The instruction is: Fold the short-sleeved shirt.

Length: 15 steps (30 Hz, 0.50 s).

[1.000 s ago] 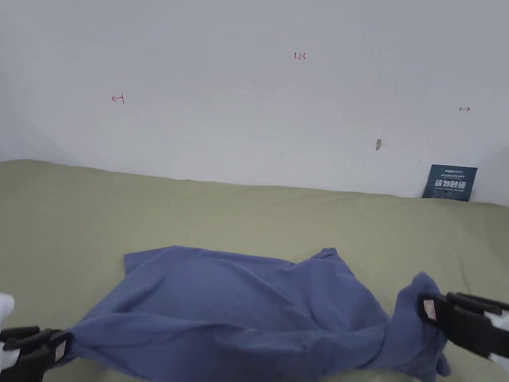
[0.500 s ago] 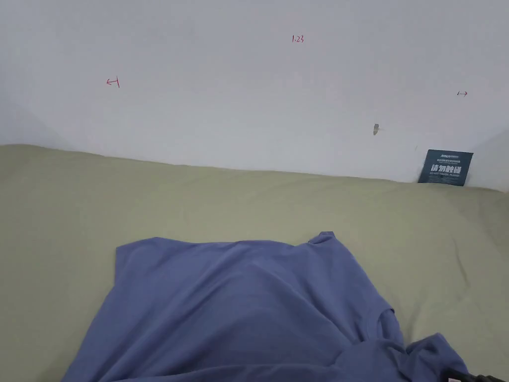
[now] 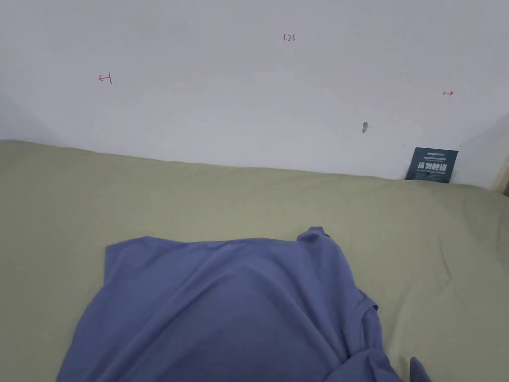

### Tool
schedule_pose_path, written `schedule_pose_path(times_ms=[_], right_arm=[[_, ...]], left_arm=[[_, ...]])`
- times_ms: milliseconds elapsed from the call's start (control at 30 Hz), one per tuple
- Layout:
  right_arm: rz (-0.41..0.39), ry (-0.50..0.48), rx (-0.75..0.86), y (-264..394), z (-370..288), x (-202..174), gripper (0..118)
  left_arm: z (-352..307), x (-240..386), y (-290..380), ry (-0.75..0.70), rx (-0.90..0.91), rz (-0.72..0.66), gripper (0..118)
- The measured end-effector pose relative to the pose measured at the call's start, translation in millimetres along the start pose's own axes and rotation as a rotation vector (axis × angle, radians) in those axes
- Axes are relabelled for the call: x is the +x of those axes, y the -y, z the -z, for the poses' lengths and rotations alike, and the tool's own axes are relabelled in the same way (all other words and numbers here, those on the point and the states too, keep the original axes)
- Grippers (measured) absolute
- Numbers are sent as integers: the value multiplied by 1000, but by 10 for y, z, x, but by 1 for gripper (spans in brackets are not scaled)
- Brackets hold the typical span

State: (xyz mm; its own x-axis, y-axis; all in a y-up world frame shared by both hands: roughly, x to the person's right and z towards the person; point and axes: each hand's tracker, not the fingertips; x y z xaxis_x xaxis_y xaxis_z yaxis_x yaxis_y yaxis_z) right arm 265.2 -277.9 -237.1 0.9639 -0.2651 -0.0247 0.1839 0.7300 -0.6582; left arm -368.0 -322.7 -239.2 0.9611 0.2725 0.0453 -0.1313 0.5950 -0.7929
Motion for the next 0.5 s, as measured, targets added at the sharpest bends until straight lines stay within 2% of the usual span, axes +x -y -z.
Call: schedule_pose_path(times_ms=[67, 133, 300, 333, 367, 400, 467, 500], right_arm=[[-17, 67, 35, -17, -153, -49, 73], [-40, 119, 94, -51, -310, -174, 73], [9, 74, 248, -21, -611, -630, 74], [3, 93, 248, 14, -640, -750, 73], [-10, 112, 238, 62, -653, -864, 72], [-28, 116, 236, 123, -662, -978, 71], [-107, 97, 181, 222, -650, -1175, 69], [-142, 83, 173, 287, -642, -1265, 62]], left_arm=[[-186, -6, 58, -16, 37, -53, 59], [-370, 136, 16, -85, 112, -29, 59], [-669, 765, -121, -195, 261, 110, 58], [-676, 923, -111, -220, 276, 122, 54], [-686, 1053, -104, -215, 279, 125, 41], [-695, 1166, -85, -194, 278, 132, 34], [-688, 1420, -34, -176, 285, 123, 16], [-682, 1507, 21, -180, 302, 111, 0]])
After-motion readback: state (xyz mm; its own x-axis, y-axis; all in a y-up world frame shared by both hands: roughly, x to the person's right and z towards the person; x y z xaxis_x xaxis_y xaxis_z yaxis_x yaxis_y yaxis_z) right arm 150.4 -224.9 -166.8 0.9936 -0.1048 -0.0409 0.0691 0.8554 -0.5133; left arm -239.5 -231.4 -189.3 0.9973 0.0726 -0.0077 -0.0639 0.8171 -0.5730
